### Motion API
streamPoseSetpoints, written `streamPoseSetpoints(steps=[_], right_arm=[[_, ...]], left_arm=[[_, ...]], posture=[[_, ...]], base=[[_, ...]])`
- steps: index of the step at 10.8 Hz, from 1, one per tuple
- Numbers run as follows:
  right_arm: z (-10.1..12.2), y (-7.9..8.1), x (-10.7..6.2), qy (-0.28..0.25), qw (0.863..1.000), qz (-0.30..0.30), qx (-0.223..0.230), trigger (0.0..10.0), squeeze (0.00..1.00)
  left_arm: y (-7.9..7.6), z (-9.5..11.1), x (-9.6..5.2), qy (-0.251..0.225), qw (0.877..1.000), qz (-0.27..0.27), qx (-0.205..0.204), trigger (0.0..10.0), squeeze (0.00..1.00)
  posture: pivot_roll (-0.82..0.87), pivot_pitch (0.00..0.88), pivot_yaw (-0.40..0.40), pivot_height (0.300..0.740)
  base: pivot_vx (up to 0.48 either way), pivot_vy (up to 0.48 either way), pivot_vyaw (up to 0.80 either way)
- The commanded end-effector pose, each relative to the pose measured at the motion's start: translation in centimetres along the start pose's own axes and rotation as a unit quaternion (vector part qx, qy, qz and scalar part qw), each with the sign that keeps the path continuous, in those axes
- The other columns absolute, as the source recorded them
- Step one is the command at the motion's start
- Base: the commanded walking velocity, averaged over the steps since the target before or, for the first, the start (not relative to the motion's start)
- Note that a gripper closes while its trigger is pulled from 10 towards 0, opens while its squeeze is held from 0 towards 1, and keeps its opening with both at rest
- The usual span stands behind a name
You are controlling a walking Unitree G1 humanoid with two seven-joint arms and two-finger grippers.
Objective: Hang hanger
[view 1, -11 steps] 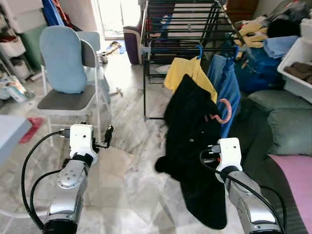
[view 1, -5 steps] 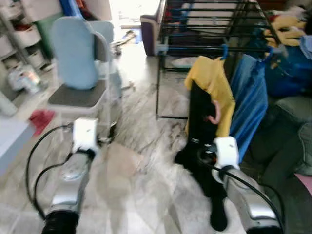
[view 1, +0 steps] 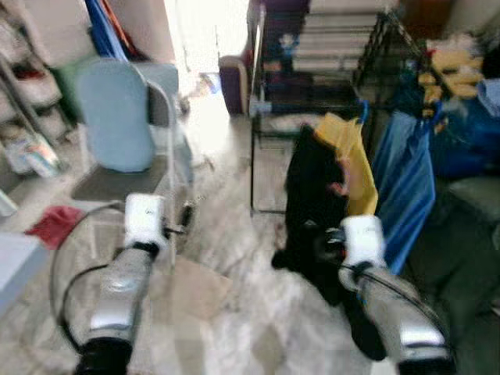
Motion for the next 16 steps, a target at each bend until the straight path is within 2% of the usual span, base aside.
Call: streamPoseSetpoints(steps=[1, 4, 6, 9, 12, 15, 16], right_arm=[[1.2, -1.5, -0.4, -0.019, 1.0, -0.024, -0.004, 10.0, 0.0], [0.6, -2.3, -0.3, 0.004, 0.998, -0.048, 0.036, 10.0, 0.0], [0.9, -2.2, -0.2, 0.004, 0.998, -0.047, 0.034, 10.0, 0.0], [0.9, -2.0, 0.0, 0.015, 0.998, -0.048, 0.037, 10.0, 0.0], [0.9, -1.0, 0.2, 0.021, 0.998, -0.03, 0.043, 10.0, 0.0], [0.7, -0.5, 0.3, 0.03, 0.999, -0.02, 0.04, 10.0, 0.0], [0.8, -0.4, 0.4, 0.031, 0.999, -0.019, 0.041, 10.0, 0.0]], left_arm=[[-1.1, 0.7, 0.6, -0.009, 1.0, -0.019, -0.001, 10.0, 0.0], [-1.9, 0.6, 0.6, -0.005, 0.999, -0.038, -0.01, 10.0, 0.0], [-2.0, 0.4, 0.6, 0.001, 0.999, -0.041, -0.021, 10.0, 0.0], [-2.6, 0.4, 0.5, 0.0, 0.998, -0.057, -0.008, 10.0, 0.0], [-3.0, 0.3, 0.6, 0.009, 0.997, -0.065, -0.028, 10.0, 0.0], [-3.3, 0.3, 0.4, 0.009, 0.997, -0.078, -0.024, 10.0, 0.0], [-3.6, 0.4, 0.3, 0.006, 0.996, -0.086, -0.035, 10.0, 0.0]], posture=[[-0.16, 0.0, 0.047, 0.74], [-0.16, 0.0, 0.053, 0.74], [-0.16, 0.0, 0.053, 0.74], [-0.16, 0.0, 0.055, 0.74], [-0.16, 0.0, 0.061, 0.74], [-0.15, 0.0, 0.064, 0.74], [-0.15, 0.0, 0.065, 0.74]], base=[[0.405, 0.255, 0.0], [0.461, 0.0, 0.0], [0.435, 0.0, 0.0], [0.452, 0.0, 0.0], [0.454, 0.0, 0.0], [0.391, 0.279, 0.0], [0.401, 0.262, 0.0]])
Point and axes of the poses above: a point about 5 cm out from each wrist's last joint towards the gripper, its own x axis pointing out of the wrist towards the gripper, its own z axis along the axis of the wrist's last joint, y = z × x, the point moved 4 cm from there along x, pointing out of the wrist towards the gripper, and after that the axes turned 7 degrees about -x, right-handed, at the moved point
